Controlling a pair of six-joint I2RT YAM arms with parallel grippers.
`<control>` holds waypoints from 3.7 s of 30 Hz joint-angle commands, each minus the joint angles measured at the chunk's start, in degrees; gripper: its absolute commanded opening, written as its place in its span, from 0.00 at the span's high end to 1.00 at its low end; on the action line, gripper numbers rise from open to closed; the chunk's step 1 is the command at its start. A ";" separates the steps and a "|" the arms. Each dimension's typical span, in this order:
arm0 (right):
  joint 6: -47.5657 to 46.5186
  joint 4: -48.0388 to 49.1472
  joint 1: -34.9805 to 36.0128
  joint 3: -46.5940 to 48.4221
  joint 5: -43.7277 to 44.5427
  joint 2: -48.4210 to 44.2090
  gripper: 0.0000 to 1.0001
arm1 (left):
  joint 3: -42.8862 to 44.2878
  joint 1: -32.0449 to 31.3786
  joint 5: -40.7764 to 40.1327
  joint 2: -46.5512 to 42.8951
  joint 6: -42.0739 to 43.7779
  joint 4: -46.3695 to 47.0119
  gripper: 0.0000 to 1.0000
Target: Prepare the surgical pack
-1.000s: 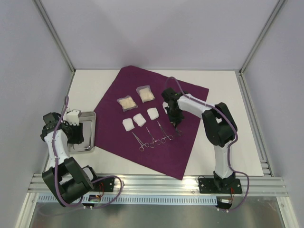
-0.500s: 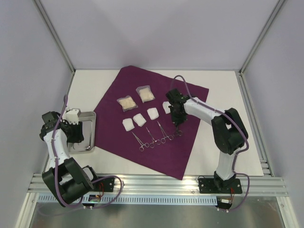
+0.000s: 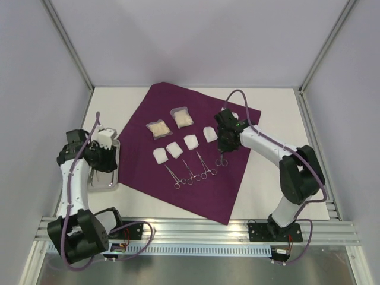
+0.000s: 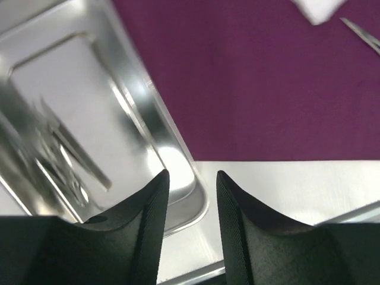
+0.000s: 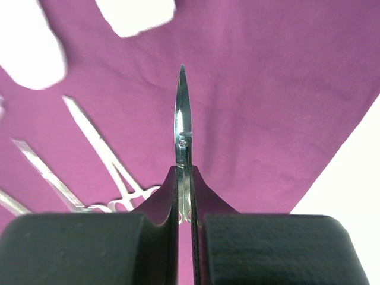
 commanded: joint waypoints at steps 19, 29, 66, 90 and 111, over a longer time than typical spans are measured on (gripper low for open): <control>20.16 8.93 13.80 3.27 6.12 -10.41 0.99 | 15.73 -46.68 16.36 11.95 -15.36 10.01 0.35; 22.09 10.95 16.35 4.06 5.77 -9.88 1.00 | 15.12 -49.32 22.34 19.34 -21.51 18.81 0.30; 21.48 13.24 16.35 3.53 4.01 -7.68 0.99 | 17.93 -52.84 22.87 27.61 -24.59 22.68 0.53; 19.11 13.16 15.73 1.24 2.87 -9.17 1.00 | 17.84 -52.75 16.91 28.66 -25.12 22.24 1.00; 5.04 8.05 8.17 -15.27 -4.51 -38.70 0.91 | 13.36 -24.76 20.75 12.58 -21.52 8.89 1.00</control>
